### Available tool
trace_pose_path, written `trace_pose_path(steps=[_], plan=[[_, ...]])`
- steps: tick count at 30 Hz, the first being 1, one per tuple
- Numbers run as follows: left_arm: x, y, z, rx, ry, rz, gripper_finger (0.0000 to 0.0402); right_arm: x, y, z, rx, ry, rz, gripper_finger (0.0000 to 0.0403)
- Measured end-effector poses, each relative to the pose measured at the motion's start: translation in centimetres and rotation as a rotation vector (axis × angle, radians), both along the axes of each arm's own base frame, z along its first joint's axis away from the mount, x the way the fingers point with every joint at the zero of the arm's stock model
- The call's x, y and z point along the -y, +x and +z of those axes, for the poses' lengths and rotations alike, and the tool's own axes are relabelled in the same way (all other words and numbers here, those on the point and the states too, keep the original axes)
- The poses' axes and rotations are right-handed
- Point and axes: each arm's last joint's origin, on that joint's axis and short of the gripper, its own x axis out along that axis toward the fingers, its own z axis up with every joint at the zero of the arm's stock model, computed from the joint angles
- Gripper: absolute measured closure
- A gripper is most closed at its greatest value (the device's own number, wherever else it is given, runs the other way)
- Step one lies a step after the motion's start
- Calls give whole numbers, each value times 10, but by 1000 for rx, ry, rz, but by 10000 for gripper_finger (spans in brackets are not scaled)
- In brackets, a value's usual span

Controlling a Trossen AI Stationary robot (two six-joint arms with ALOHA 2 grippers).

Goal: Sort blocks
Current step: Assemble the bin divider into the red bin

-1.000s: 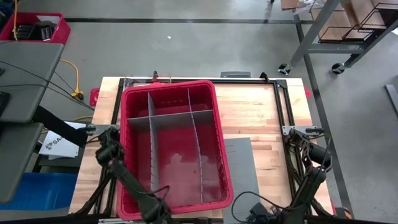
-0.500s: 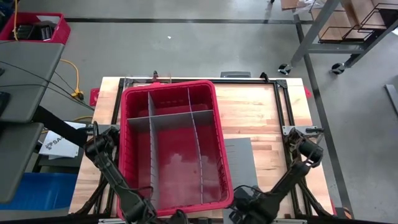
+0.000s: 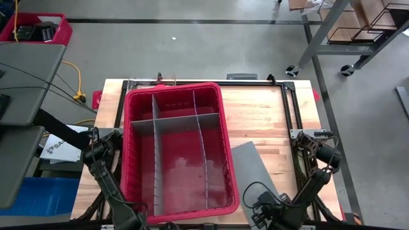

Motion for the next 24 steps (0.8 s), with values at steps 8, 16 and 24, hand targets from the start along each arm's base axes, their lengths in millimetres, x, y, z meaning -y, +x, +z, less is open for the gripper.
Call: trace_pose_path(steps=[8, 16, 24], plan=[[-1, 1, -1, -12, 2, -2, 401, 21, 18, 21, 109, -31, -141, 403], [0, -2, -1, -18, 7, -23, 401, 60, 10, 83, 132, -109, -137, 403], [0, -1, 3, -2, -28, -19, 401, 111, 43, 53, 334, 117, -5, 403]])
